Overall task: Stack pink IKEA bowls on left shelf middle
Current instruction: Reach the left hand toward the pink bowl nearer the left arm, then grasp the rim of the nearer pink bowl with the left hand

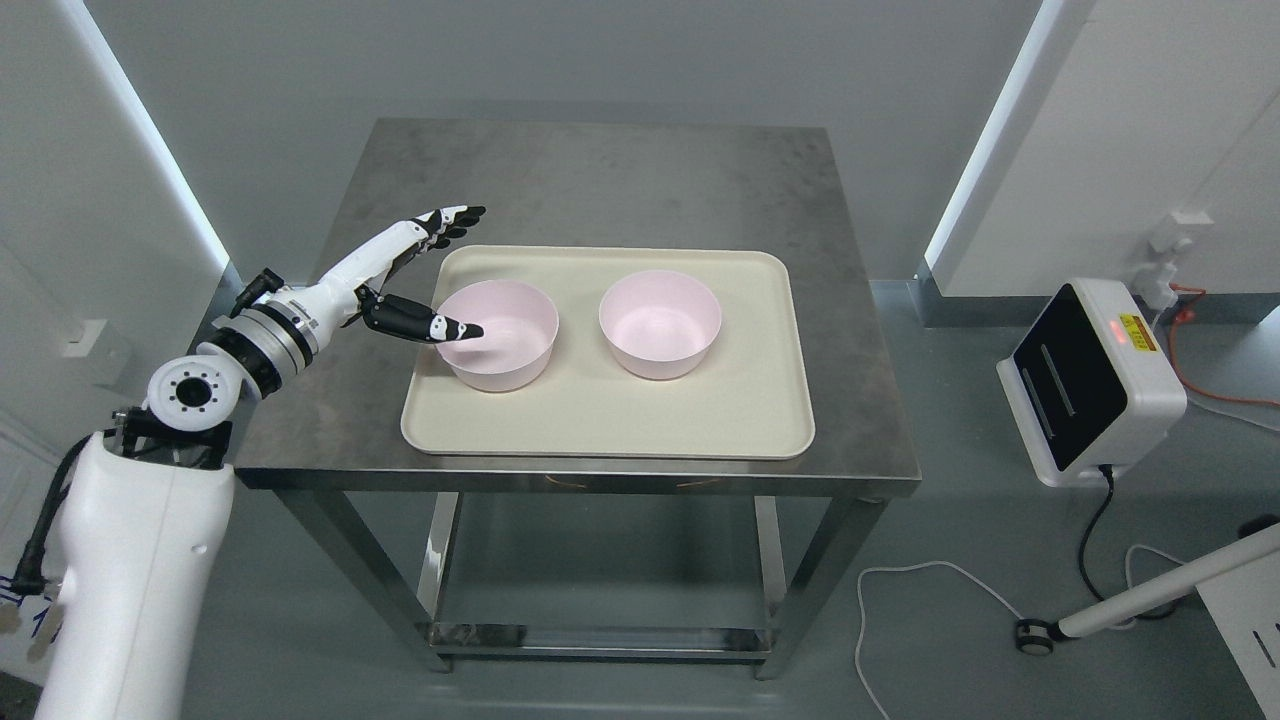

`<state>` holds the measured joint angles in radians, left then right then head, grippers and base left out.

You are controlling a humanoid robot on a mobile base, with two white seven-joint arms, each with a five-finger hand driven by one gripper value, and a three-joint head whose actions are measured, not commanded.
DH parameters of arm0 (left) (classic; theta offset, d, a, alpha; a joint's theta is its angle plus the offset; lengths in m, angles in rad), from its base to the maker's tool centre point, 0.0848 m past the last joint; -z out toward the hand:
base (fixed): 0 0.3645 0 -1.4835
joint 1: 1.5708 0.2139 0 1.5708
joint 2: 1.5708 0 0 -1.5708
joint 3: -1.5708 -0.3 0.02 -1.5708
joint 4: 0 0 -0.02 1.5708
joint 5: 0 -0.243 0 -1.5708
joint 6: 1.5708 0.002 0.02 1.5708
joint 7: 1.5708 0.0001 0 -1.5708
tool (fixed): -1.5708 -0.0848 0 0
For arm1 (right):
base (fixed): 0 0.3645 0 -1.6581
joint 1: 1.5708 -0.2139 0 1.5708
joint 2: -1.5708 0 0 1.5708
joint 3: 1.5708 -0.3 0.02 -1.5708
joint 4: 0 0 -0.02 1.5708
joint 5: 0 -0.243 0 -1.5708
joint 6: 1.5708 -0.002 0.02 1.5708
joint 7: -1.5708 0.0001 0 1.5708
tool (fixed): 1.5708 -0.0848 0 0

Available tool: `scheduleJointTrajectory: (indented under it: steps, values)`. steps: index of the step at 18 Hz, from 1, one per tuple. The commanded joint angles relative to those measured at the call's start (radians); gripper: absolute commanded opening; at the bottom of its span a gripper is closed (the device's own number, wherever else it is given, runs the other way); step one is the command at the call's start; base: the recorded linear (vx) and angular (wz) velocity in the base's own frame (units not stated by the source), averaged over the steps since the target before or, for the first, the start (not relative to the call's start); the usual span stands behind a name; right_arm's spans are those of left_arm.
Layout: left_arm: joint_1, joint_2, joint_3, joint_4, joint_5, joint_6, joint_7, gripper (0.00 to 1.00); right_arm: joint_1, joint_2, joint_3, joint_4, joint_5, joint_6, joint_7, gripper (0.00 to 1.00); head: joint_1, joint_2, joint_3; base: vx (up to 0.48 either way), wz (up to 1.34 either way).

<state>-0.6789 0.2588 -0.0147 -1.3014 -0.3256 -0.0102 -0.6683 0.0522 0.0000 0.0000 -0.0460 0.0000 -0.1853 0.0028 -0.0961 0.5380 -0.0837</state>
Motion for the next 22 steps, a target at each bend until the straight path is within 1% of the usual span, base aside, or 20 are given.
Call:
scheduleJointTrajectory:
  steps: [1,5,6,11,16,19,21,22]
  values:
    - [-0.069,0.008,-0.111,0.085,-0.039,0.067,-0.016,0.83,0.0,-0.017,-0.009,0.0,0.008,0.0,0.0,1.0,0.0,0.0,0.0,0.0,0.0]
    - [-0.119,0.007,-0.149,0.154,-0.044,0.075,-0.013,0.8,0.0,-0.017,-0.009,0.0,0.008,0.0,0.0,1.0,0.0,0.0,0.0,0.0,0.0]
    - [-0.129,0.008,-0.162,0.169,-0.047,0.075,-0.013,0.78,0.0,-0.017,-0.009,0.0,0.008,0.0,0.0,1.0,0.0,0.0,0.0,0.0,0.0]
    - [-0.129,-0.012,-0.171,0.189,-0.053,0.067,-0.01,0.61,0.0,-0.017,-0.009,0.0,0.008,0.0,0.0,1.0,0.0,0.0,0.0,0.0,0.0]
    - [-0.129,-0.036,-0.166,0.223,-0.058,0.053,-0.004,0.5,0.0,-0.017,-0.009,0.0,0.008,0.0,0.0,1.0,0.0,0.0,0.0,0.0,0.0]
    - [-0.129,-0.068,-0.148,0.254,-0.09,0.001,0.001,0.38,0.0,-0.017,-0.009,0.0,0.008,0.0,0.0,1.0,0.0,0.0,0.0,0.0,0.0]
    - [-0.129,-0.076,-0.142,0.272,-0.102,-0.025,0.019,0.31,0.0,-0.017,-0.009,0.0,0.008,0.0,0.0,1.0,0.0,0.0,0.0,0.0,0.0]
    - [-0.129,-0.084,-0.139,0.287,-0.114,-0.04,0.032,0.29,0.0,-0.017,-0.009,0.0,0.008,-0.002,0.0,1.0,0.0,0.0,0.0,0.0,0.0]
